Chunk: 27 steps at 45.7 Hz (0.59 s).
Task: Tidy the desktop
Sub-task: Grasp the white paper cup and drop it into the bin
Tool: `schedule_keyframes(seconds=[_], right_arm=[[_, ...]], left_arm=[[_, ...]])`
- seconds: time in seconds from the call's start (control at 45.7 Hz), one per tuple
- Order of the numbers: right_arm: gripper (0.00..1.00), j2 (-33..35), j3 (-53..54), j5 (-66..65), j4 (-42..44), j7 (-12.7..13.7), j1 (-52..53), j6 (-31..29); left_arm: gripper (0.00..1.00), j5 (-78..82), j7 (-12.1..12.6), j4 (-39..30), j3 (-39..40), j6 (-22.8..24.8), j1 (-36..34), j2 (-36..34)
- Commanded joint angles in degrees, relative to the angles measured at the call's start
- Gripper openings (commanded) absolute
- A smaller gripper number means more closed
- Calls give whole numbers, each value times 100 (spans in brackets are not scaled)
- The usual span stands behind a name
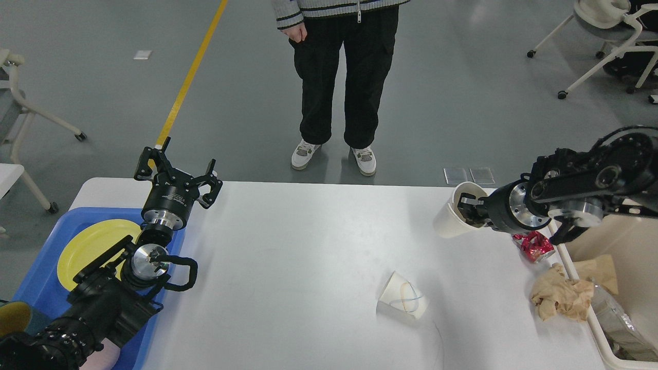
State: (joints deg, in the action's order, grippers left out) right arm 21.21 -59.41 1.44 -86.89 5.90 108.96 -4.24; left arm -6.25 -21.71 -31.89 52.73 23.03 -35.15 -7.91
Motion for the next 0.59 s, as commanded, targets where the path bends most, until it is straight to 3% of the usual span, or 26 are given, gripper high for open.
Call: schedule_keyframes(seconds=[0.0, 0.109, 0.262, 0.503, 0.569], right_arm=[[0, -442, 8, -4, -566, -1, 731, -315], [0, -627, -53, -4, -461, 8, 530, -227], [0, -382, -571, -30, 662, 17, -568, -25], [0, 479, -914, 67, 3641, 34, -2791, 301], [0, 621, -844, 75, 4862, 43, -3678, 318]], left_arm=[[100, -8, 0, 8, 0, -1, 0, 9], [99, 1, 0, -1, 0, -9, 0, 0], [99, -8, 0, 8, 0, -1, 0, 9], [99, 1, 0, -1, 0, -1, 0, 0], [100, -8, 0, 8, 0, -1, 0, 9]])
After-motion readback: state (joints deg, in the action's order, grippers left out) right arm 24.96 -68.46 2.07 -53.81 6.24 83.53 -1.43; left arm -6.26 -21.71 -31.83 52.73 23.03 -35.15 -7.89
